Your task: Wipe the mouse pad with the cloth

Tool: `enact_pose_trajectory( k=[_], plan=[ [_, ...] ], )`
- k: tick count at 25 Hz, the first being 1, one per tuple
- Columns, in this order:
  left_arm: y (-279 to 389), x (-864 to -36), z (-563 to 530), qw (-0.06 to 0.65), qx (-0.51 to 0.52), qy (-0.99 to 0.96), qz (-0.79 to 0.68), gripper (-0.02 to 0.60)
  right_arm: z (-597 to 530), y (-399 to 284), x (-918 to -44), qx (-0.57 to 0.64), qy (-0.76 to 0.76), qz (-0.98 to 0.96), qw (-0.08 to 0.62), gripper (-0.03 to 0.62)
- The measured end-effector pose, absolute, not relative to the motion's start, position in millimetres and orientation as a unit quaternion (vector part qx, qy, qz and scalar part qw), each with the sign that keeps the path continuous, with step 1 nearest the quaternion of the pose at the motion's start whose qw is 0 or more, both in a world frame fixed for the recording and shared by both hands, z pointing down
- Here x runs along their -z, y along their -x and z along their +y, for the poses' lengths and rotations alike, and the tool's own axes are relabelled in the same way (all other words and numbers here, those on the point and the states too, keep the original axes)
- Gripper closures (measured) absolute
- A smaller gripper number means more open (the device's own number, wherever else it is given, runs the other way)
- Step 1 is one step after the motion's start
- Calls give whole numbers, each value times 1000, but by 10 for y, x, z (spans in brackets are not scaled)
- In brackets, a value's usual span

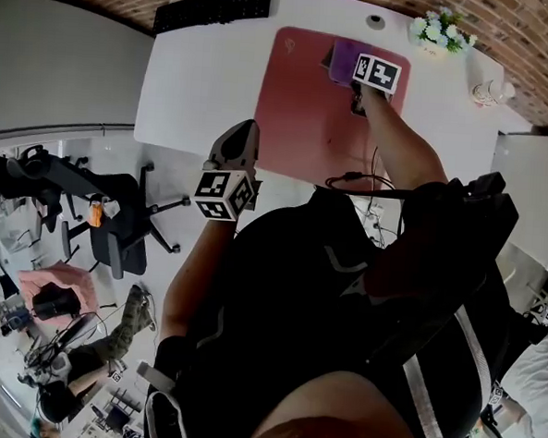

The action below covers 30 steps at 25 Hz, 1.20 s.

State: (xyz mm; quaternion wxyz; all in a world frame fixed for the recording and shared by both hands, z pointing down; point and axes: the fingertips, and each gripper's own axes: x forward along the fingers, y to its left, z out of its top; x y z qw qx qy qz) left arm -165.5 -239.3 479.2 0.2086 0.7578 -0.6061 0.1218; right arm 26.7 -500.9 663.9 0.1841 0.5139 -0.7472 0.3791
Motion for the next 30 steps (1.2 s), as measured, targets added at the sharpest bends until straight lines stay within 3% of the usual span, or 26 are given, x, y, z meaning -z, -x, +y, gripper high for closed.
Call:
enact_pose_trajectory(
  k=[17,26,30],
  plan=[
    [1166,-4761,-2503,196,-128,-792,-564,577,-4924,-1459,-6641,-378,-585,-695,178,534],
    [1133,-4715,-2463,179,-138,-809,-543,577,-4838,-1781,-6493,-314,-603,-701,215,534],
    [1141,-4699,-2414,170,-139,-817,-534,577,-4770,-1911,-6337,-306,-620,-695,198,534]
  ],
)
